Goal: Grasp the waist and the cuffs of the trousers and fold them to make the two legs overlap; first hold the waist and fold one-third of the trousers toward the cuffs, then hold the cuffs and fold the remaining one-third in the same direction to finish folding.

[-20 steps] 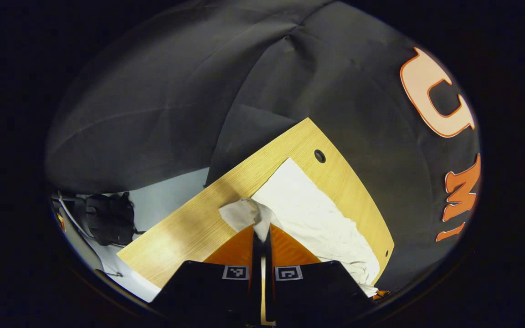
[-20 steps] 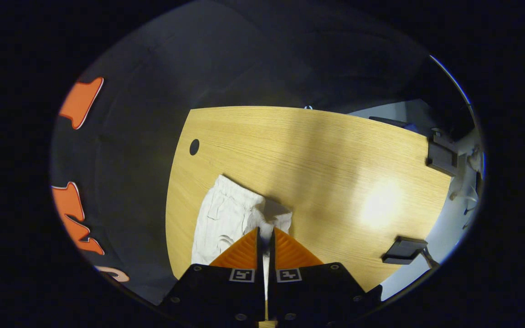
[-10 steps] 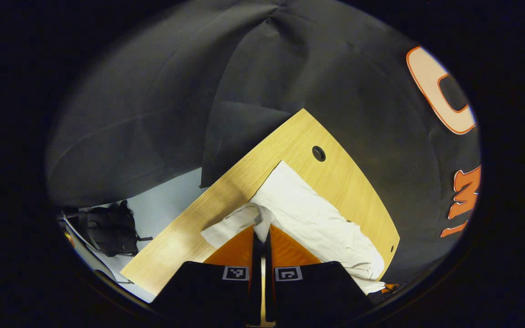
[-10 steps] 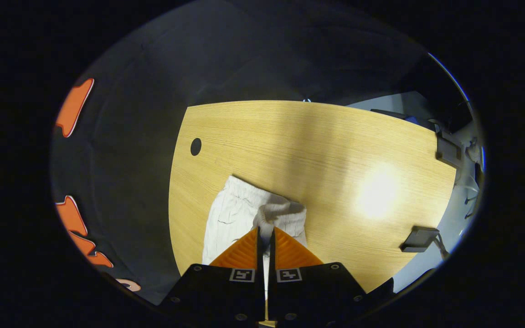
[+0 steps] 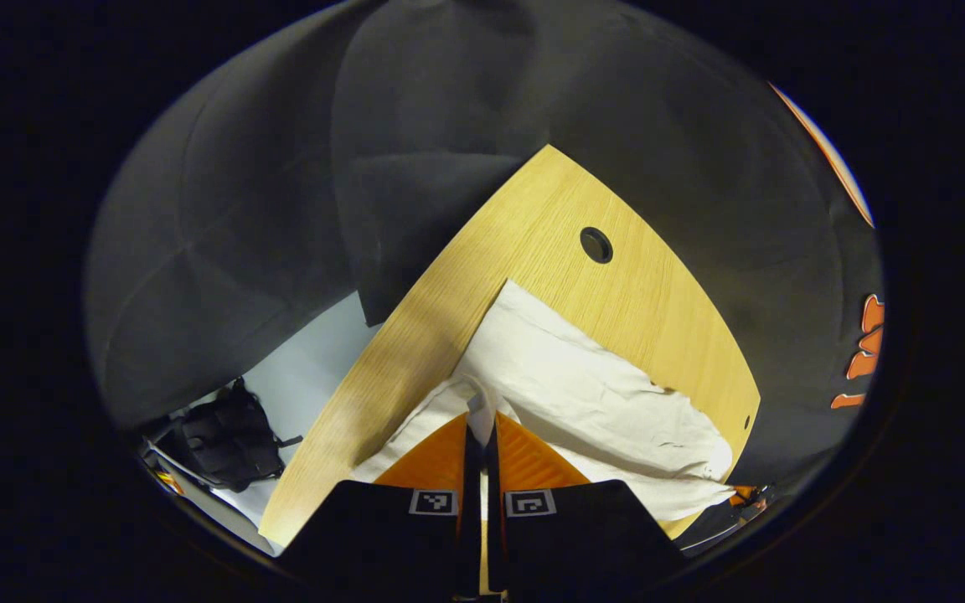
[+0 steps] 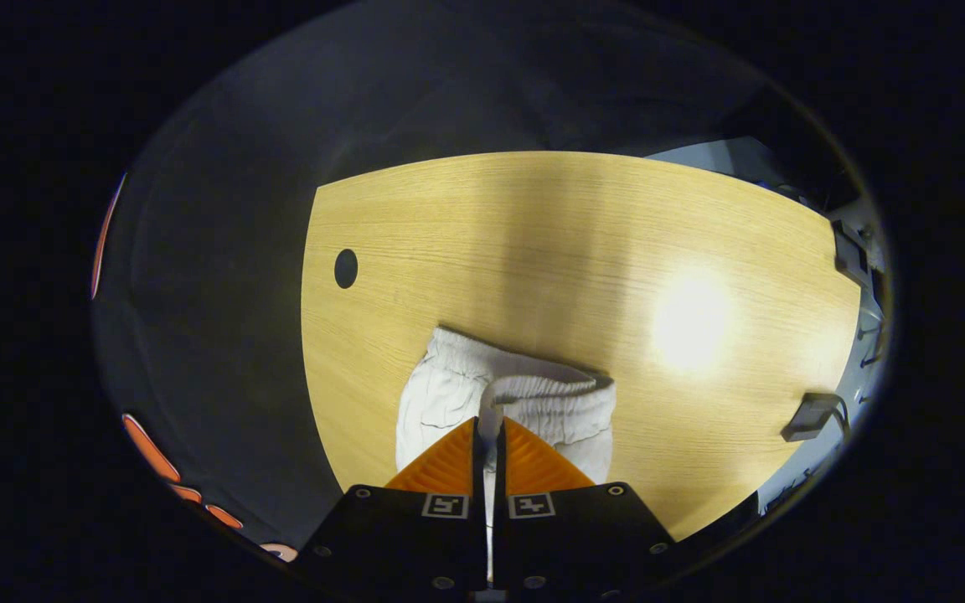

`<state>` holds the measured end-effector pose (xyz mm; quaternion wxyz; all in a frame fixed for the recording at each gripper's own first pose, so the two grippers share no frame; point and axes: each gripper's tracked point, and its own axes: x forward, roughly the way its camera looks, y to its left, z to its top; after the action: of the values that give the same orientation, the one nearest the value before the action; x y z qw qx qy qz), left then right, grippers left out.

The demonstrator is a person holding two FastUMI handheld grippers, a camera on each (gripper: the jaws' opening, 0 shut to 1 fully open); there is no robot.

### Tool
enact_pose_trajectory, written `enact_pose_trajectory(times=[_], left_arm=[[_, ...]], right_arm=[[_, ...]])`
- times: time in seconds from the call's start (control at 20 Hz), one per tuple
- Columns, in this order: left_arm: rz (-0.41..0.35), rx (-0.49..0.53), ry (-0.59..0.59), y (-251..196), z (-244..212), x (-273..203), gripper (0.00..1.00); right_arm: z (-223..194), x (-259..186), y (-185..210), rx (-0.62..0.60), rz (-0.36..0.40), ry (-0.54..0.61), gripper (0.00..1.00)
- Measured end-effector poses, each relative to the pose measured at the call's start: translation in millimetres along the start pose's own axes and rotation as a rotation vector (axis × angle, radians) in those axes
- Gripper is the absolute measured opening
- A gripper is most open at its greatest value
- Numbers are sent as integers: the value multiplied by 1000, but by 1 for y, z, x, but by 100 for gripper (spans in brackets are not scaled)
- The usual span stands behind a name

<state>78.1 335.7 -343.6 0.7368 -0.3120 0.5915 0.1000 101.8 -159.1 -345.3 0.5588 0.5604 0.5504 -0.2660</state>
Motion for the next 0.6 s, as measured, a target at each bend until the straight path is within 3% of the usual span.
enact_pose_trajectory(times=[0.15,0.25,0.4,0.6], left_arm=[[15,82,54,-3,9,13,7],[-10,77,36,-11,25,15,7],[-68,-82,-12,-9,44,20,7],[-88,-259,-71,14,56,31,7]], right_arm=[[-1,12,11,9,-3,23,3],[0,19,18,17,7,30,3],[9,27,36,72,71,13,3],[10,32,47,136,161,8,3]])
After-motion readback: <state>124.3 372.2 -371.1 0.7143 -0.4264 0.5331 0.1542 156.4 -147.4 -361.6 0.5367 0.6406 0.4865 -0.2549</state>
